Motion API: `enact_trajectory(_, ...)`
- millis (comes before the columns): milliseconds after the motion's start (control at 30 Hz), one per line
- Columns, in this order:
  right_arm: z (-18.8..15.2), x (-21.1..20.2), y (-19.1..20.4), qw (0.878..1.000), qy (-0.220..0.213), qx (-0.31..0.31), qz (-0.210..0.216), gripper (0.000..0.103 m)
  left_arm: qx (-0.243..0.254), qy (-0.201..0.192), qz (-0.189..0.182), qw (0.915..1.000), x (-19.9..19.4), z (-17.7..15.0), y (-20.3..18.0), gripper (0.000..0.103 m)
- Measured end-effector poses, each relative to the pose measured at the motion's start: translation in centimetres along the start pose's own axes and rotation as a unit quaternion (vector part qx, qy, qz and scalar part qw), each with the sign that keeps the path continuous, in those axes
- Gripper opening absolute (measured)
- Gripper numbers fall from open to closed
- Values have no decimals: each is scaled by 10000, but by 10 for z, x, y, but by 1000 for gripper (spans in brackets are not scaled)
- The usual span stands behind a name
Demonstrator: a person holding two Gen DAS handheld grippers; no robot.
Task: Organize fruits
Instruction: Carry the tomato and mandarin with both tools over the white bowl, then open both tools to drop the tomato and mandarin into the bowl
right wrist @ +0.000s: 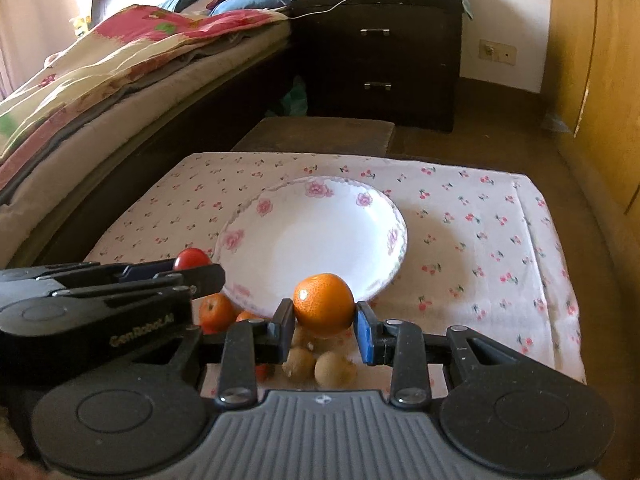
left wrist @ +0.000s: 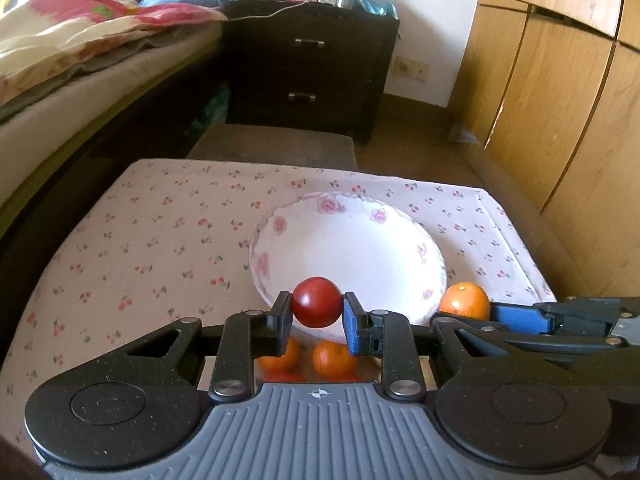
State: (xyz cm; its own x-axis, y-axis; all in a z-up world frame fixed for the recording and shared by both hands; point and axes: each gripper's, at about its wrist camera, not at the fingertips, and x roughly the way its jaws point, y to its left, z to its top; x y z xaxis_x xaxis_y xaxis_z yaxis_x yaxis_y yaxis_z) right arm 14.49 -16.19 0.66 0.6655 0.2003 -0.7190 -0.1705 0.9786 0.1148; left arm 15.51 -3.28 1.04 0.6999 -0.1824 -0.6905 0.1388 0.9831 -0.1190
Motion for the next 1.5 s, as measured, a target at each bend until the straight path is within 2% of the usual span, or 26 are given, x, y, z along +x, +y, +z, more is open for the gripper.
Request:
enact_trajectory(300, 15, 37, -13, 9999, 112, -49, -4, 33, 22, 174, 58, 9998, 34, 13, 0, 34)
enact_trajectory(667, 17, 63, -17, 9995, 270, -158, -1, 33, 99, 389, 159, 9991, 55, 11, 0, 34)
enact_trajectory(1067, 17, 70, -16, 9991, 345, -230, 24, 34, 139, 457, 246, 9986, 60, 10, 0, 33)
enact_trajectory(1300, 19, 67, -15, 9994, 246, -253, 33, 34, 102, 393, 263, 9988, 56, 11, 1, 34)
enact_trajectory(1500, 20, 63, -16, 9995, 213, -220, 34, 34, 131, 329, 292, 9989, 51, 12, 1, 39)
